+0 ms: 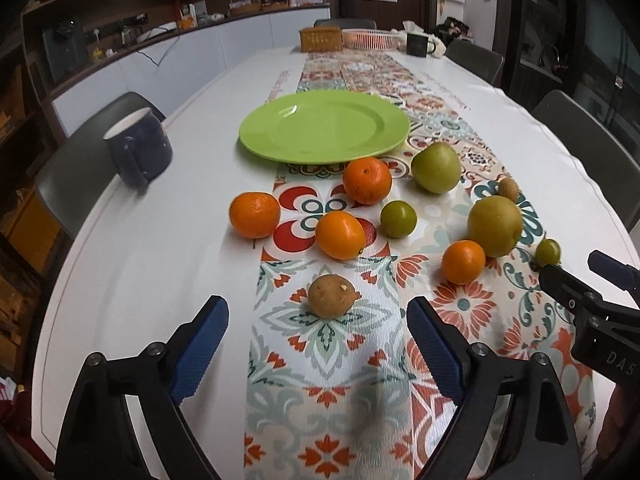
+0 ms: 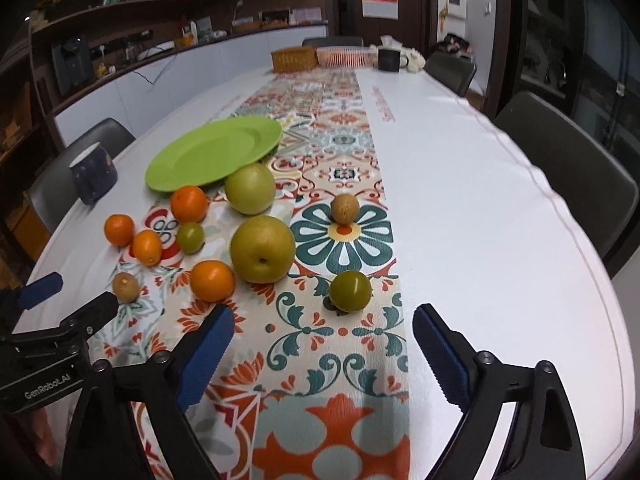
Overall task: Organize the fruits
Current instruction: 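Grasp the brown kiwi with the left tool while the right tool grasps a green lime, then carry kiwi and lime to the green plate and release both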
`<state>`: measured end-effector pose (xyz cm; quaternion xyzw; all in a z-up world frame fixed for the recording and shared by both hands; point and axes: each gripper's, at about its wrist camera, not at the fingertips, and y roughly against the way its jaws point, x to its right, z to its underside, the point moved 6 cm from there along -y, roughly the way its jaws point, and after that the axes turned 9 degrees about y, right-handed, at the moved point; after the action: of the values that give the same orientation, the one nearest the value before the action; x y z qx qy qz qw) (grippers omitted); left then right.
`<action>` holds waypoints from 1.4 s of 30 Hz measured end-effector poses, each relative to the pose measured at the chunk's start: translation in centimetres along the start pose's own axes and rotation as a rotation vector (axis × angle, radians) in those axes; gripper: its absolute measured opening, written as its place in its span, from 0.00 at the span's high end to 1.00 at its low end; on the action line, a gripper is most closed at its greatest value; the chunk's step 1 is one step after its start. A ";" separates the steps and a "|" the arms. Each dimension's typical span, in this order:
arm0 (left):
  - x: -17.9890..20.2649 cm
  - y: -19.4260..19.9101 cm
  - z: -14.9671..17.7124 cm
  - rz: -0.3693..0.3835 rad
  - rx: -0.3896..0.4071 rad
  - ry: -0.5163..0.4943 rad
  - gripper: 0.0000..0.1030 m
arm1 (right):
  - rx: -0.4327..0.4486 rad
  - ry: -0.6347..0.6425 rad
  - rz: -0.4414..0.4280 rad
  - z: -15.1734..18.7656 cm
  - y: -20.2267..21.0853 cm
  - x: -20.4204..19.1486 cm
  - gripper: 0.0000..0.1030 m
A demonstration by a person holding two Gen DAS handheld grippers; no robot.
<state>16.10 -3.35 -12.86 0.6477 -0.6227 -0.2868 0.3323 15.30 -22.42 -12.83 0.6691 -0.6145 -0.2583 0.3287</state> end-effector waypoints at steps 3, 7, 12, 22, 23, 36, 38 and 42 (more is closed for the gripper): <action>0.0 -1.2 0.1 0.000 -0.031 -0.005 0.18 | -0.021 0.009 -0.004 -0.3 -1.0 0.0 0.20; 0.1 -2.7 0.3 0.009 -0.076 0.000 0.26 | -0.051 0.024 -0.011 -0.8 -2.2 -0.1 0.28; 0.2 -3.7 0.4 0.012 -0.101 -0.004 0.39 | -0.069 0.029 -0.015 -1.0 -3.3 0.0 0.43; 0.5 -3.7 0.1 0.051 -0.098 -0.001 0.71 | -0.084 0.036 -0.022 -1.2 -4.2 0.0 0.72; 0.5 -3.7 0.1 0.054 -0.097 -0.001 0.71 | -0.080 0.040 -0.019 -1.2 -4.2 0.0 0.72; 0.4 -0.3 -0.8 0.095 -0.045 -0.007 0.71 | -0.021 0.050 -0.057 -2.1 -1.1 -1.1 0.72; 0.5 0.7 -1.2 0.107 -0.027 -0.012 0.71 | 0.005 0.058 -0.065 -2.6 0.0 -1.5 0.72; 0.4 2.8 -2.4 0.123 0.022 -0.028 0.71 | 0.046 0.074 -0.103 -3.8 1.8 -2.4 0.72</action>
<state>16.25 -3.61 -9.19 0.6079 -0.6690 -0.2680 0.3333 16.64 -19.61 -9.13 0.7164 -0.5722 -0.2357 0.3222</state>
